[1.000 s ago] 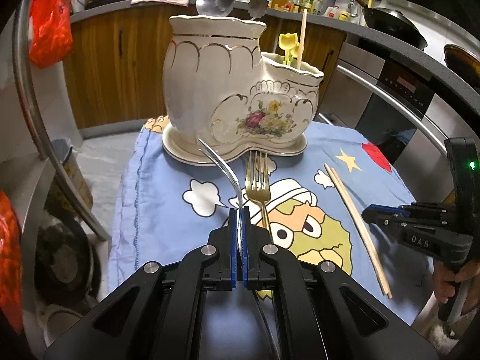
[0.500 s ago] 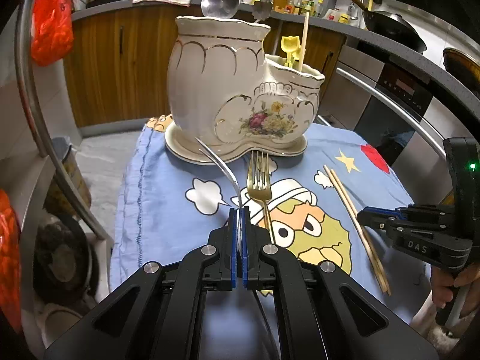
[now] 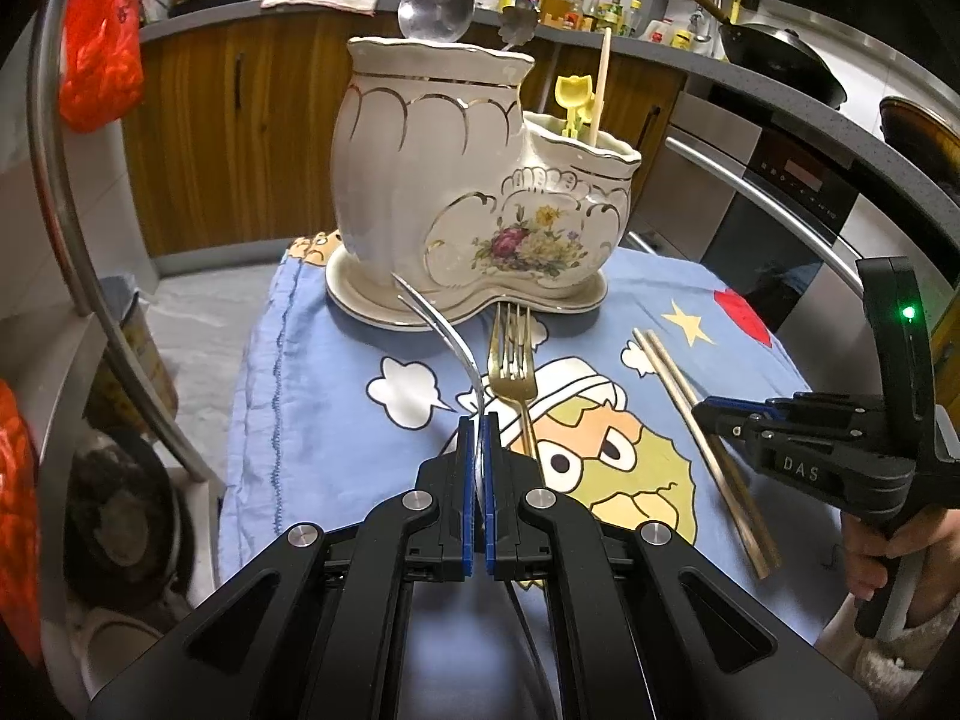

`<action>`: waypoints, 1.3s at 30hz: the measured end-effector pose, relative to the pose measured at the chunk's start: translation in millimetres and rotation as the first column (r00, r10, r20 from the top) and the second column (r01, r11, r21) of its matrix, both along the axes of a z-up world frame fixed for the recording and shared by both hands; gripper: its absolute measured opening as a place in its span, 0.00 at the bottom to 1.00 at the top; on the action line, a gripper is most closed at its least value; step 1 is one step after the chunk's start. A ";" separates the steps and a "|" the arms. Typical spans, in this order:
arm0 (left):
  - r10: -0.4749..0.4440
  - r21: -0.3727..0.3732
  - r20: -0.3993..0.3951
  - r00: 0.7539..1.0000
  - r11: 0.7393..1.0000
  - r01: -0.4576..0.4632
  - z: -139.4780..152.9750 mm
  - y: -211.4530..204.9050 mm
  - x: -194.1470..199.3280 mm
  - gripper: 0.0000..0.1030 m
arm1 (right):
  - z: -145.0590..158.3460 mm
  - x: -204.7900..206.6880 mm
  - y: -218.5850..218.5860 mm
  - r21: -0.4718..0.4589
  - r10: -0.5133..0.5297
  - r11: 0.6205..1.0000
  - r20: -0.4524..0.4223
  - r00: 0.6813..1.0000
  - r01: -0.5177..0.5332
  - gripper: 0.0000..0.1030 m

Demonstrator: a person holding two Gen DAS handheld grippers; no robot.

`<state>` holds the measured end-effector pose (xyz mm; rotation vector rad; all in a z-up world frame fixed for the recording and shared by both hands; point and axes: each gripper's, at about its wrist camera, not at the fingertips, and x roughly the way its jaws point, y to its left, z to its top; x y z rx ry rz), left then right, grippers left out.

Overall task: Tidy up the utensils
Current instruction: 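Close the right tool on a wooden chopstick, then lift the fork with the left tool while the right tool carries the chopstick to the holder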

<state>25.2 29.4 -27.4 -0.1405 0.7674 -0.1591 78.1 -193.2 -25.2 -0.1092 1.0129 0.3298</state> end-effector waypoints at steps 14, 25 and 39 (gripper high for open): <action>0.017 -0.040 0.103 0.995 0.999 -0.012 39.2 14.2 -9.5 0.03 | 43.6 -2.6 -30.5 0.274 -0.029 0.962 0.101 0.994 0.000 0.05; 0.031 -0.013 0.217 0.976 1.000 -0.029 80.0 22.6 -17.8 0.03 | 79.7 1.1 -24.9 0.337 -0.002 0.938 0.244 0.970 -0.083 0.05; 0.060 0.052 0.394 0.917 0.995 -0.087 170.4 30.6 44.1 0.03 | 144.0 72.2 14.2 0.510 -0.100 0.843 0.459 0.883 -0.170 0.05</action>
